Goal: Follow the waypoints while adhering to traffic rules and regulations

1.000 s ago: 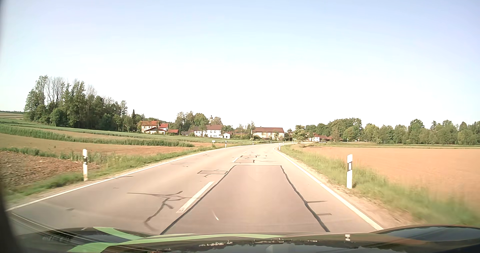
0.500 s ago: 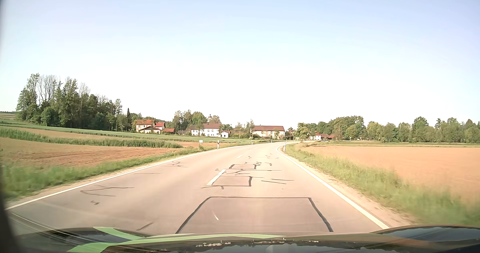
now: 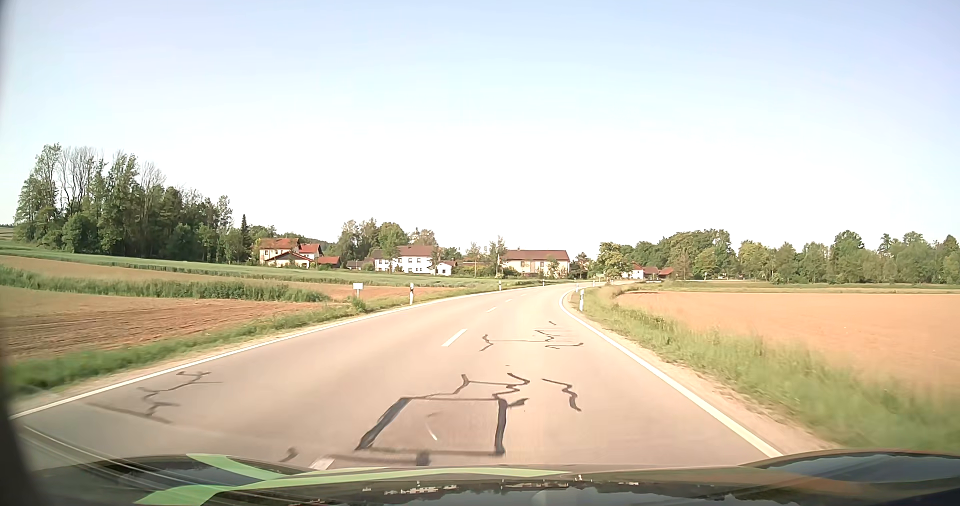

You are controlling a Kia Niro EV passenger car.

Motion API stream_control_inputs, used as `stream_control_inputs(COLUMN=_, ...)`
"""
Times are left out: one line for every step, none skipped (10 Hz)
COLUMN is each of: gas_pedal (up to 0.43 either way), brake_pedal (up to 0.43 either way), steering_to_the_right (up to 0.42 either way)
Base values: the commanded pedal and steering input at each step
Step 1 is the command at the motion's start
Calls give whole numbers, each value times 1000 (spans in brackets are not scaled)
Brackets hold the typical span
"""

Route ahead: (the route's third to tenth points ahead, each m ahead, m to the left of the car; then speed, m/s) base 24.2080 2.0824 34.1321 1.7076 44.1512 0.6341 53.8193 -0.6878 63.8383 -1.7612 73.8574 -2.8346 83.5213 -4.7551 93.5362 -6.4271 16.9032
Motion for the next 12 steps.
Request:
stream_control_inputs(gas_pedal=150, brake_pedal=0, steering_to_the_right=3)
stream_control_inputs(gas_pedal=118, brake_pedal=0, steering_to_the_right=3)
stream_control_inputs(gas_pedal=87, brake_pedal=0, steering_to_the_right=5)
stream_control_inputs(gas_pedal=59, brake_pedal=0, steering_to_the_right=6)
stream_control_inputs(gas_pedal=59, brake_pedal=0, steering_to_the_right=8)
stream_control_inputs(gas_pedal=59, brake_pedal=0, steering_to_the_right=9)
stream_control_inputs(gas_pedal=59, brake_pedal=0, steering_to_the_right=10)
stream_control_inputs(gas_pedal=59, brake_pedal=0, steering_to_the_right=10)
stream_control_inputs(gas_pedal=59, brake_pedal=0, steering_to_the_right=10)
stream_control_inputs(gas_pedal=59, brake_pedal=0, steering_to_the_right=10)
stream_control_inputs(gas_pedal=47, brake_pedal=0, steering_to_the_right=10)
stream_control_inputs(gas_pedal=0, brake_pedal=0, steering_to_the_right=10)
